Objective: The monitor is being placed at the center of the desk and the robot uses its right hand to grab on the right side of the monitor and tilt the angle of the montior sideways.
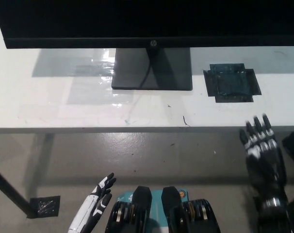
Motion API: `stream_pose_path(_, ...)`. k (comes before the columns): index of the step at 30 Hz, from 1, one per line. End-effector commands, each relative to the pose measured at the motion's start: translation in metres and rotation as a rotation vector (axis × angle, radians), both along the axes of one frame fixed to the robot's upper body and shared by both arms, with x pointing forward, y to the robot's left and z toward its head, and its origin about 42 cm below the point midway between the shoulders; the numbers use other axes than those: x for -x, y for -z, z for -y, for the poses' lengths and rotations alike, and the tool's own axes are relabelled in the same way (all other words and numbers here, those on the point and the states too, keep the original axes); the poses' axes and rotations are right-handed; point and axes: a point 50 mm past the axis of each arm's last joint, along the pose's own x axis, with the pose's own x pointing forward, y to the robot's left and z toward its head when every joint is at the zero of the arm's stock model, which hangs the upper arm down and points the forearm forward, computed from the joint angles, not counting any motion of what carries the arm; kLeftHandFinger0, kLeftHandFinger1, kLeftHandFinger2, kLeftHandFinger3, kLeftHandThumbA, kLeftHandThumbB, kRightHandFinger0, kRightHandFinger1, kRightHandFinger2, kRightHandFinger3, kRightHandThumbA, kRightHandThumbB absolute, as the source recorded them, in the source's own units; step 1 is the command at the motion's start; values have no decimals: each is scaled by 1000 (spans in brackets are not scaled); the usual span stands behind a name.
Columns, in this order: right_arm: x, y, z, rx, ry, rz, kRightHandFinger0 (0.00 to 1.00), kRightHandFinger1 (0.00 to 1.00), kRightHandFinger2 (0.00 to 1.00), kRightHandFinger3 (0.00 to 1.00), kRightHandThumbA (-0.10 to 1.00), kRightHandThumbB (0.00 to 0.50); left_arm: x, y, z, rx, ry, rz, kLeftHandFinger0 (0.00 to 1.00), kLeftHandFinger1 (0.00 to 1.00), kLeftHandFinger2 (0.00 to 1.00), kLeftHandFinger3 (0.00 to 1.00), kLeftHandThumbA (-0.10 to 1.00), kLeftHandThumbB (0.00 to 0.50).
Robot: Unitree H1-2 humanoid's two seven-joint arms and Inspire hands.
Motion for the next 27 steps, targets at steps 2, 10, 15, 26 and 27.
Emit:
stream_pose_path(2,128,-163,-51,658,116,901,1000,1000,1000,1000,1000,368,-11,-17,-8,-18,9,94,1000,1000,1000,1000,1000,339)
stream_pose_path(10,117,-130,-59,896,168,701,1000,1000,1000,1000,1000,215,-11,-17,-9,-31,14,96,1000,1000,1000,1000,1000,329)
stream_pose_path(15,103,-90,-62,974,187,576,1000,1000,1000,1000,1000,218,-9,-15,-9,-33,11,90,1000,1000,1000,1000,1000,320)
stream_pose_path(26,65,-2,-58,1167,98,395,1000,1000,1000,1000,1000,270,-3,-14,-10,-32,2,89,1000,1000,1000,1000,1000,324)
stream_pose_path(27,65,-1,-58,1169,101,399,1000,1000,1000,1000,1000,270,-3,-14,-10,-32,2,89,1000,1000,1000,1000,1000,324)
